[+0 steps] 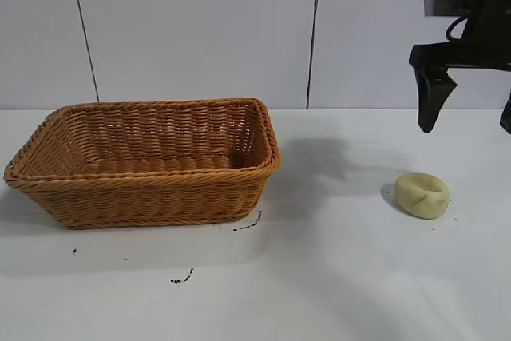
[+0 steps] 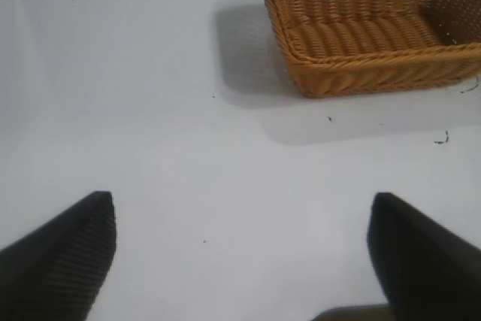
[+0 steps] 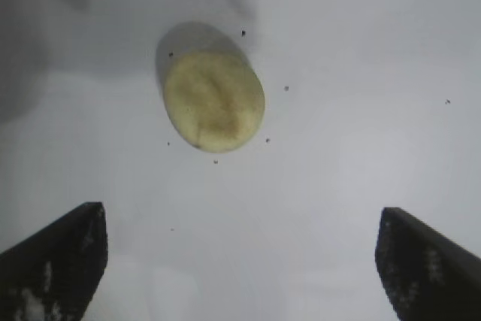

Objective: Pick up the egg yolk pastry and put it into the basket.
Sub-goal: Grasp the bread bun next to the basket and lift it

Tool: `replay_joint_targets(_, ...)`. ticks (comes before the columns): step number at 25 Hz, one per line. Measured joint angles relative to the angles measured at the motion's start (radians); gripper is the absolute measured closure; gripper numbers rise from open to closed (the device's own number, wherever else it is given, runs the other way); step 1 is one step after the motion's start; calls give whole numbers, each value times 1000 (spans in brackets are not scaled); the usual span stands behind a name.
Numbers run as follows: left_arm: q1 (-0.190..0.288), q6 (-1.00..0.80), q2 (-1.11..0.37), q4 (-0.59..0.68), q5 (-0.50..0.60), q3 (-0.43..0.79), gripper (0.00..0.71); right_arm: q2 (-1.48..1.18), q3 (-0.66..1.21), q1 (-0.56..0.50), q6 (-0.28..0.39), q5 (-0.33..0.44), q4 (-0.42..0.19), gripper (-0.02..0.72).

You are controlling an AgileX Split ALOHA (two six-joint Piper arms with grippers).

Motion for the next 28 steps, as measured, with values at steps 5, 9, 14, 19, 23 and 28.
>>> replay_joint_targets(5, 0, 0, 0, 0, 0, 0, 17, 40, -5, 46, -11, -6, -16, 8)
replay_joint_targets(9, 0, 0, 0, 0, 0, 0, 17, 59, -7, 78, 1, -36, -10, 8)
replay_joint_targets(14, 0, 0, 0, 0, 0, 0, 17, 99, -9, 75, 19, -50, -16, 8)
replay_joint_targets(19, 0, 0, 0, 0, 0, 0, 17, 145, -9, 73, 21, -85, -39, 8)
replay_joint_targets(23, 0, 0, 0, 0, 0, 0, 17, 203, -9, 73, 21, -115, -40, 8)
replay_joint_targets(28, 0, 0, 0, 0, 0, 0, 17, 248, -9, 73, 21, -127, -41, 8)
